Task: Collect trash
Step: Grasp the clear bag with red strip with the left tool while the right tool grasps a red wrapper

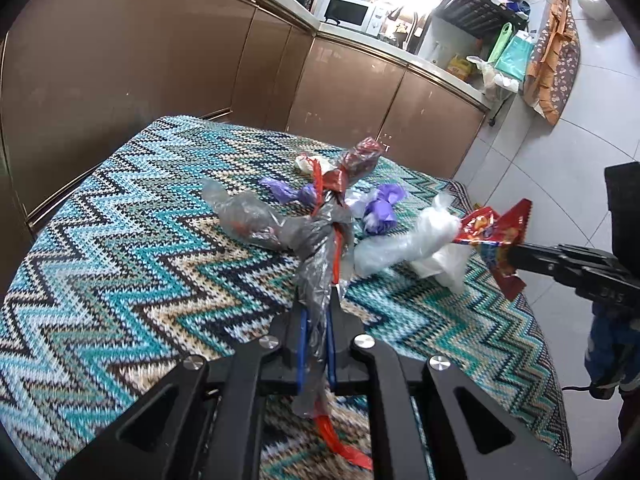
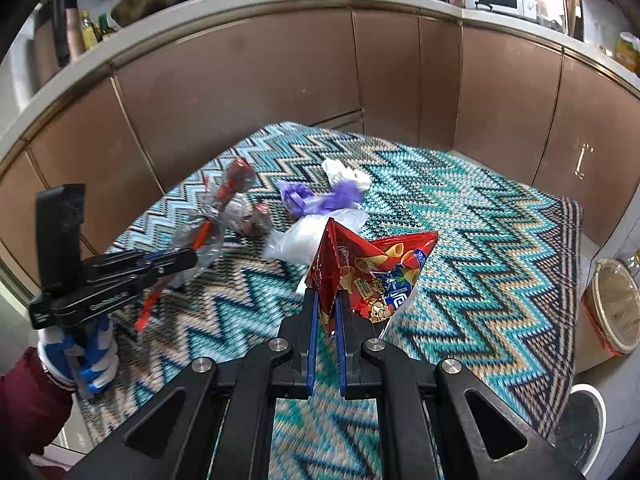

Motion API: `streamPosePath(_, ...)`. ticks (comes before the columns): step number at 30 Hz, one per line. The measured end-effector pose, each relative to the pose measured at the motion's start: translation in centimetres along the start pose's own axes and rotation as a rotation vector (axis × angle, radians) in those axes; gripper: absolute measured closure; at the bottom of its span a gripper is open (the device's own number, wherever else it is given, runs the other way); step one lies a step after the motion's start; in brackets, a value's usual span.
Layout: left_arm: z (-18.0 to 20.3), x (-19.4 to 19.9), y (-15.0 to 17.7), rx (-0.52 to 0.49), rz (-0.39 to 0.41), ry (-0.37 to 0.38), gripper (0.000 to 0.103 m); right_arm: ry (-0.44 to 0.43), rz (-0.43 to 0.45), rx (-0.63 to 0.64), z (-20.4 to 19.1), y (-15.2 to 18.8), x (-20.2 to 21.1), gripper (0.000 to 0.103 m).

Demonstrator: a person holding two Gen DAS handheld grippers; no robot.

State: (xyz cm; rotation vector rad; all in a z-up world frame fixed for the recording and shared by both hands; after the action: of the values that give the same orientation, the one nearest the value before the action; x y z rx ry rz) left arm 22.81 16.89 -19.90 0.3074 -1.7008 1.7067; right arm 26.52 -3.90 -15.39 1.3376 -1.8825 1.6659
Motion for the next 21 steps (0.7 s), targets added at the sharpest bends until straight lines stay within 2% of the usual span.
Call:
streamPosePath(10,2.2,4.8,-0.5,-0.039,0.043,-0.013,0.096,-0.052,-0.018,-0.020,-0.6,3.9,4.1,0.095)
streamPosePath(12,2.6,5.8,-0.6,-0.046,0.053,-0.017,0.096,-0.034,-0.026,-0.018,-0.6,4.8,4.6,0.095)
streamPosePath(16,3.3,7.1,-0.9,-0.053,0.067,-0.020,0.096,0.057,-0.040,-0.014,0.2,6.5,5.5,0.095)
streamPosePath(21,4.5,8.6,-1.3,-0.078,0.084,-0.019,0.096,0.087,-0.023,-0.053,1.9,7.6,7.2,0.095)
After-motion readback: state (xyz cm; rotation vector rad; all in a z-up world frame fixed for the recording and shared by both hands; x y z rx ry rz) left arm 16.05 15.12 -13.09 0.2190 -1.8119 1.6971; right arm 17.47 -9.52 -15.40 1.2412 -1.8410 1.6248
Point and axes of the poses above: each gripper's, at about its wrist camera, not at the fingertips, and x roughly against the way its jaws point, z to its right, y to its underside, the point moved 4 cm from there along -x, roughly the way its jaws point, and after that the axes turned 15 degrees about -x, right-handed, at the moved point
